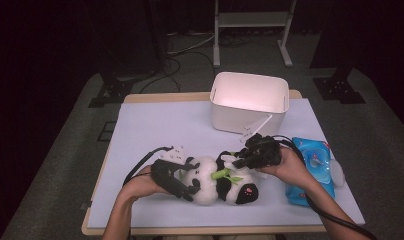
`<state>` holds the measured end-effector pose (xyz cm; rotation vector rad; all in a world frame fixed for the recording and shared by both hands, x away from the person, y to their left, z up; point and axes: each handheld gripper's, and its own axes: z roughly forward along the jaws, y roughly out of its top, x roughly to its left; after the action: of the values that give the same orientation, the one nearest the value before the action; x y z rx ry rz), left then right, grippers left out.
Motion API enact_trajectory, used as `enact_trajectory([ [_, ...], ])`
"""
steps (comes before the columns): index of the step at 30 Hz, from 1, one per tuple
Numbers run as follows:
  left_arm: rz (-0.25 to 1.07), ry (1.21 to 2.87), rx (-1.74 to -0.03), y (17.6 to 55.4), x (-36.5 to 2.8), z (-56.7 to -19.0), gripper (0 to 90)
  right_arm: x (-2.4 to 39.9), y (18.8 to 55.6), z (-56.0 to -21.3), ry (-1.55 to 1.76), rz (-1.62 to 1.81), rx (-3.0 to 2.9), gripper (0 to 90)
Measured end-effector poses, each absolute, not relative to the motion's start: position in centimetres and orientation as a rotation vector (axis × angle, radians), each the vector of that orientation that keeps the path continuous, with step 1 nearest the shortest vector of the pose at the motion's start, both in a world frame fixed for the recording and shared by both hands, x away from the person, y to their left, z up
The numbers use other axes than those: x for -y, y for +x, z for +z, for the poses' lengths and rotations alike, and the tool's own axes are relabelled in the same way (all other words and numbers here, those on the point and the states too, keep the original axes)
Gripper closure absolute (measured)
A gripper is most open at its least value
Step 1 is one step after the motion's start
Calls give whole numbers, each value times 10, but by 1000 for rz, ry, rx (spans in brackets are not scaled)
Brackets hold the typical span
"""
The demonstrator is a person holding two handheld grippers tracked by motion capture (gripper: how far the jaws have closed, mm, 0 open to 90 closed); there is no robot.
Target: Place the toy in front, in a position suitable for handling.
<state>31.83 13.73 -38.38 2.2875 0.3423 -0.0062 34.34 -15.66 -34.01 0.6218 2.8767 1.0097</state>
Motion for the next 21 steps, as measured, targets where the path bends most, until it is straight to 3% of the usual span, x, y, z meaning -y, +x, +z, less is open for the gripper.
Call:
enact_trajectory([
  [5,-3,2282,-344,318,-138,-381,184,163,340,-346,649,1048,-2873,780],
  [10,8,2322,-394,322,-142,-384,117,170,337,-353,660,1075,-2870,784],
  [21,-73,2318,-466,335,-146,-399,70,180,331,-357,655,1076,-2862,789],
])
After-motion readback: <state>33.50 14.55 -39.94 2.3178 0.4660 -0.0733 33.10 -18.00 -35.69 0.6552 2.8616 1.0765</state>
